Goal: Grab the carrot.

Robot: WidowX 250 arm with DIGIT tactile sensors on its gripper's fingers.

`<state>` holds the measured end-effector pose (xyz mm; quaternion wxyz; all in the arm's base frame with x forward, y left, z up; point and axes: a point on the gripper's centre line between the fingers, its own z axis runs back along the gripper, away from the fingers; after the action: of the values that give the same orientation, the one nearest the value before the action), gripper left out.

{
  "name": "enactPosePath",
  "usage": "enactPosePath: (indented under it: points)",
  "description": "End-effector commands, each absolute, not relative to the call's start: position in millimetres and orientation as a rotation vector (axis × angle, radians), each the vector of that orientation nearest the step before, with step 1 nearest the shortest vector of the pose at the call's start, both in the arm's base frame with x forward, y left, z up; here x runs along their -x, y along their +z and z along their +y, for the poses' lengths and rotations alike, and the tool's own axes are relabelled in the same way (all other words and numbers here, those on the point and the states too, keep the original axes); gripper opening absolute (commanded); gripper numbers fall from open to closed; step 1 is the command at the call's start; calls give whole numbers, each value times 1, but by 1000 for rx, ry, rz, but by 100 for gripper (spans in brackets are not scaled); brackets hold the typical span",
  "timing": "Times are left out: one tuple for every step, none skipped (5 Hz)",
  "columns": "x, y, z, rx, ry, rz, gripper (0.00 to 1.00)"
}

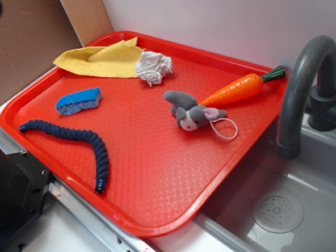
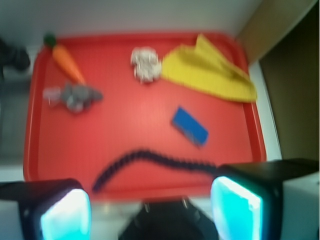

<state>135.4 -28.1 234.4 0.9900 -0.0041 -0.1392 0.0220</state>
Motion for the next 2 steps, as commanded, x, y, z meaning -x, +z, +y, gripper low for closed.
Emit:
enactPosePath:
  points:
    - [-179, 214, -55, 134, -111, -459, 100]
    - [-211, 203, -66, 188, -170, -492, 100]
